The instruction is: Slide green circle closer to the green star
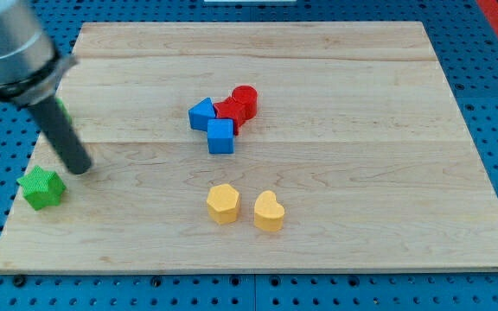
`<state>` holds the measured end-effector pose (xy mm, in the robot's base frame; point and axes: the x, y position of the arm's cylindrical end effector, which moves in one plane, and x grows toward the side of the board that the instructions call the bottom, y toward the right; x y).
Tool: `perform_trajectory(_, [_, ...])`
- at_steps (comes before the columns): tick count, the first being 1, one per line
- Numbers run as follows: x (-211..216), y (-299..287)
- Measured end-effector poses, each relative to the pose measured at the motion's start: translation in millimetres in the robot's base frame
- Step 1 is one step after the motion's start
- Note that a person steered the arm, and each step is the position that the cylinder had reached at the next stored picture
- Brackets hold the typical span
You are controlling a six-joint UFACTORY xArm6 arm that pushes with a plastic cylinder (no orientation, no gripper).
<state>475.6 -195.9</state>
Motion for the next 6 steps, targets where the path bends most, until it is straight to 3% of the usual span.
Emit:
perform_trajectory(1, [-93,33])
perform_trajectory(2, [-162,-48])
perform_trajectory(3, [-133,-95])
perform_trajectory(4, [-75,-81])
perform_trajectory(6, [-23,-35])
